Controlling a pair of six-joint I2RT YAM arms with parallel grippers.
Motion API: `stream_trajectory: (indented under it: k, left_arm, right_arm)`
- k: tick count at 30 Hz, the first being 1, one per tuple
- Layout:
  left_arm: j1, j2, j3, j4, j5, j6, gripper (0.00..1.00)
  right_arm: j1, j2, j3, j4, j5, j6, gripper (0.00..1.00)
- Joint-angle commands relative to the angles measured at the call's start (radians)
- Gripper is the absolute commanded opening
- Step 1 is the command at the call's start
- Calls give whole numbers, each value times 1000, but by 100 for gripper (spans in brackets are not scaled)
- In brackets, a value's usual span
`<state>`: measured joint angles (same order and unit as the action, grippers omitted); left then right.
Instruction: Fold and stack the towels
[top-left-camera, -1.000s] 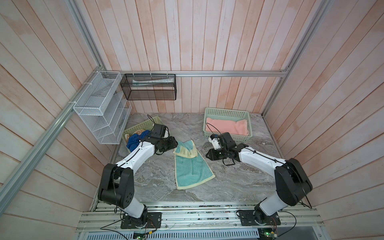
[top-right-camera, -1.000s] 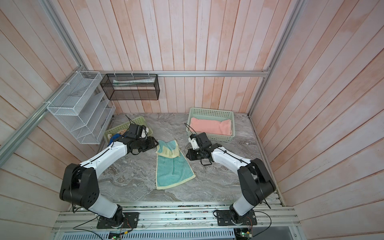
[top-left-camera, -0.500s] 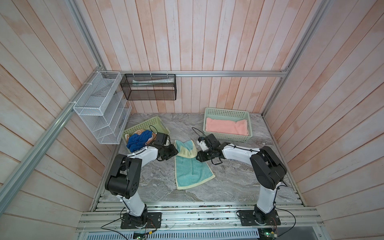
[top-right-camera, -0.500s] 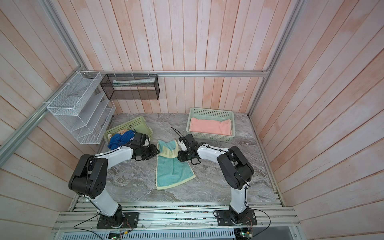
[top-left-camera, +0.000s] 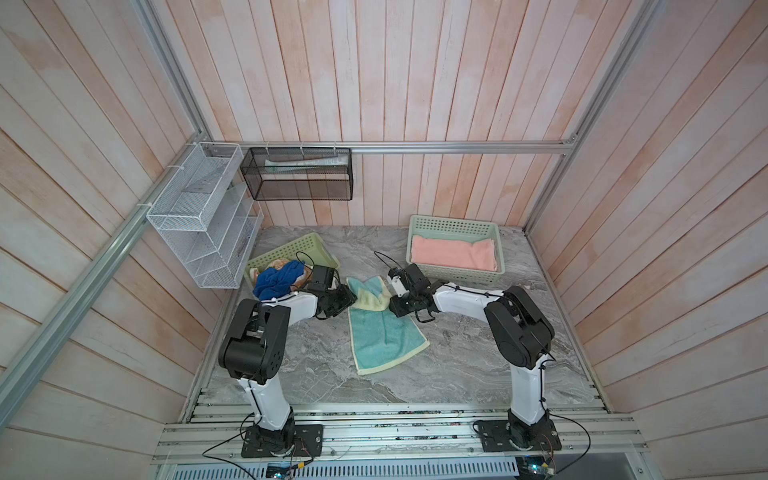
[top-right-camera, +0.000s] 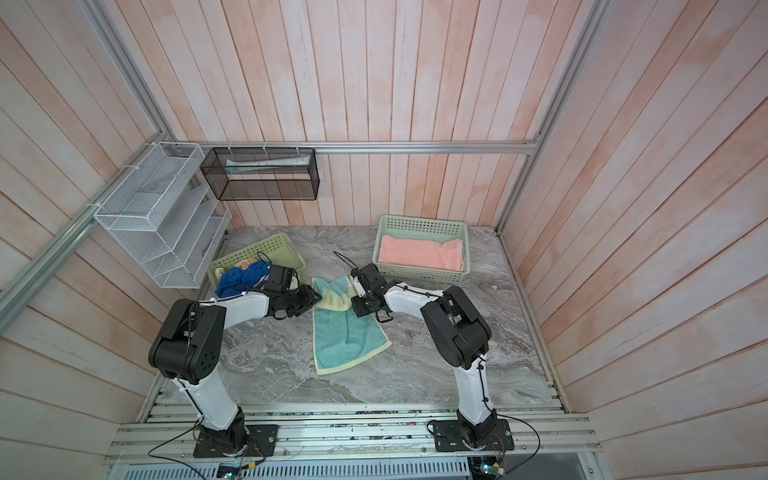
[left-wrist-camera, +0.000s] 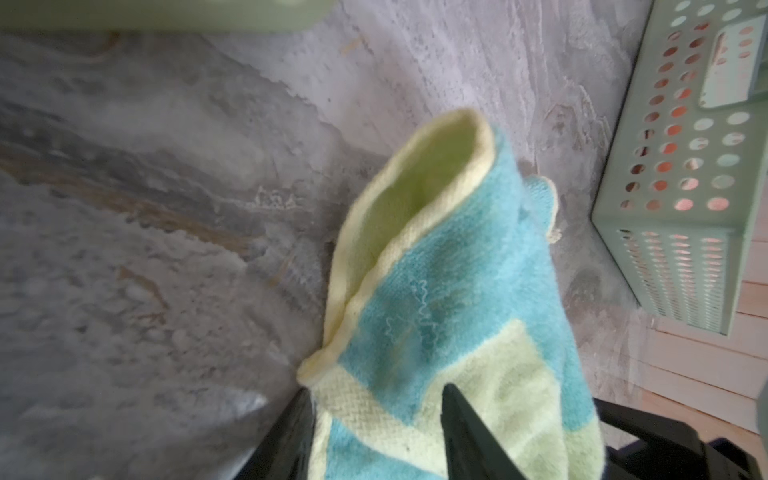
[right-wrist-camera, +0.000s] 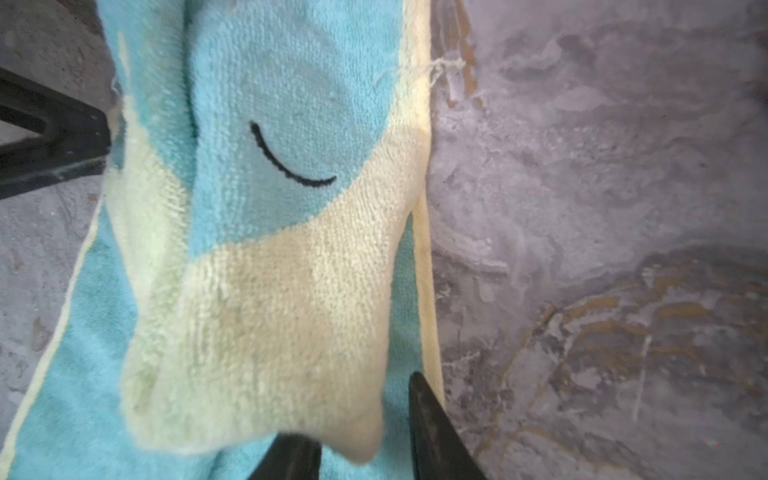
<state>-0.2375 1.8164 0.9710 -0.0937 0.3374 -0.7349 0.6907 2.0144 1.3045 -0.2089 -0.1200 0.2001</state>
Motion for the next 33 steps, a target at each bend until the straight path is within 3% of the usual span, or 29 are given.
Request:
stream_trajectory:
  k: [1,3,8,11,22,29,33]
  left_arm:
    - [6,47,5,4,-8,-20,53]
    - [12,51,6,14,4,-23,49]
    - [23,9,12,26,-4,-1,8]
    - [26,-36,35,-9,-28,37,0]
    - [23,-195,67,-139,-67,98,0]
    - [-47,-212,28,-189,-28,60,37]
    - [-78,-179,-11,-127,44,-9,40]
  right_arm:
    - [6,26,24,8,13,-35,31]
    - [7,23,24,8,14,-44,23]
    - [10,-33,-1,40,54,-68,4]
    - [11,-86,-22,70,90,-86,0]
    - [14,-236,-65,49,139,-100,0]
    - [29,-378,-252,-7,139,-29,0]
    - [29,-390,-354,-4,137,16,0]
